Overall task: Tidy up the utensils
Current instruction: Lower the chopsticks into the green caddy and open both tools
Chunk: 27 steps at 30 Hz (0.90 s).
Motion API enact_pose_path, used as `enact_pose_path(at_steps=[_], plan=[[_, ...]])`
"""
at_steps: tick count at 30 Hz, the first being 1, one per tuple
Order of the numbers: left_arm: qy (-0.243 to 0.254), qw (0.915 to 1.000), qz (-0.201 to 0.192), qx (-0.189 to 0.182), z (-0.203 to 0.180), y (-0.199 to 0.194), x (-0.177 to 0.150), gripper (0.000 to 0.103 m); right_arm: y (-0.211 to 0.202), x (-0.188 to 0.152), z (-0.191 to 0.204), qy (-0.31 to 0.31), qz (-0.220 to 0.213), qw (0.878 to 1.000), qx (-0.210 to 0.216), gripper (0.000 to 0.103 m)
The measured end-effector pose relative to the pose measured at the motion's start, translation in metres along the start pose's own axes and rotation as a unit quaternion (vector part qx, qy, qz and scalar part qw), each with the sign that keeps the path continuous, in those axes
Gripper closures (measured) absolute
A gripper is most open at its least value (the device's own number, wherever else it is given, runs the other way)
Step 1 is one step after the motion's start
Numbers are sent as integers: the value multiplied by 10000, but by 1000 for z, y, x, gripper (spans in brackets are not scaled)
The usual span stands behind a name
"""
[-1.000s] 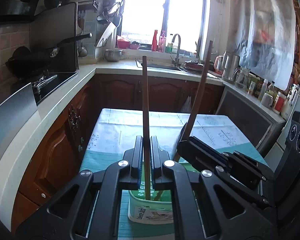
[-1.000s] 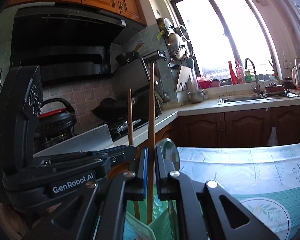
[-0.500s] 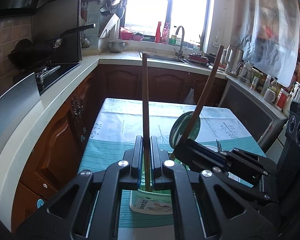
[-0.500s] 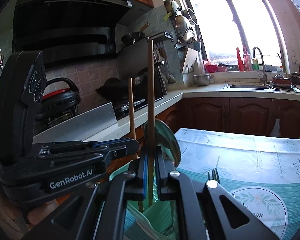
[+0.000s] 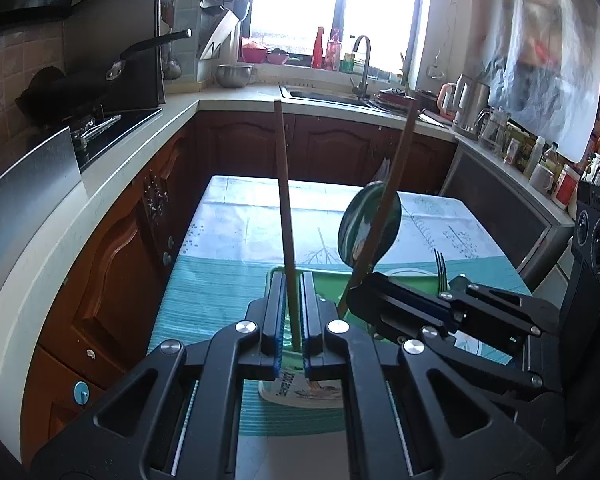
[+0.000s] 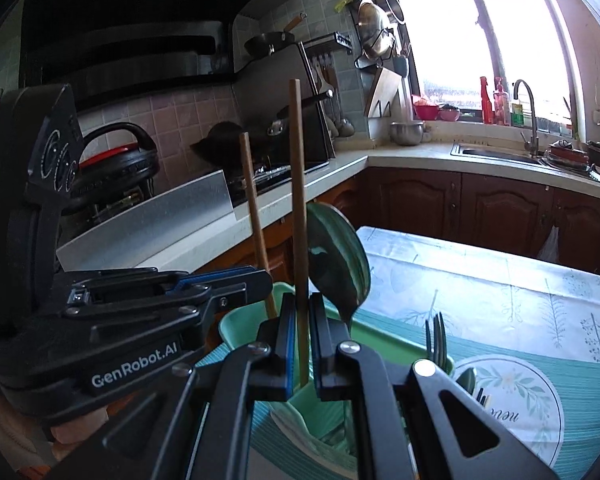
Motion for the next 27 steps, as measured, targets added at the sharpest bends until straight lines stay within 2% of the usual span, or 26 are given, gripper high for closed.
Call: enact_pose_path(at_steps=[8, 16, 20, 22, 24, 27], plan=[[54, 10000, 32, 49, -1, 0, -2, 98, -4, -4, 1, -6, 134, 9999, -35, 91], [129, 9998, 154, 89, -2, 2, -6, 97, -16, -3, 3, 13, 15, 10000, -24, 83], [141, 9996, 189, 124, -2, -2, -8, 79, -22, -4, 5, 26, -19, 10000, -5, 81], [128, 9997, 175, 76, -4, -7, -9, 73, -25, -5, 6, 46, -33, 10000, 0, 81], [140, 9996, 126, 188, -4, -12, -9, 61, -29, -6, 5, 90, -54, 9999, 27, 81], [148, 9998, 23, 132, -8, -25, -11, 55, -35, -7, 4, 175, -53, 9998, 77, 81]])
Point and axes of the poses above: each gripper's, at about its wrist camera, not at the fingertips, and y roughly the way its jaws point, z to its left, x to its top, the point moved 7 cm from there along y, roughly the way its jaws point, and after that the axes turned 14 degrees about x, right-handed, at the moved point
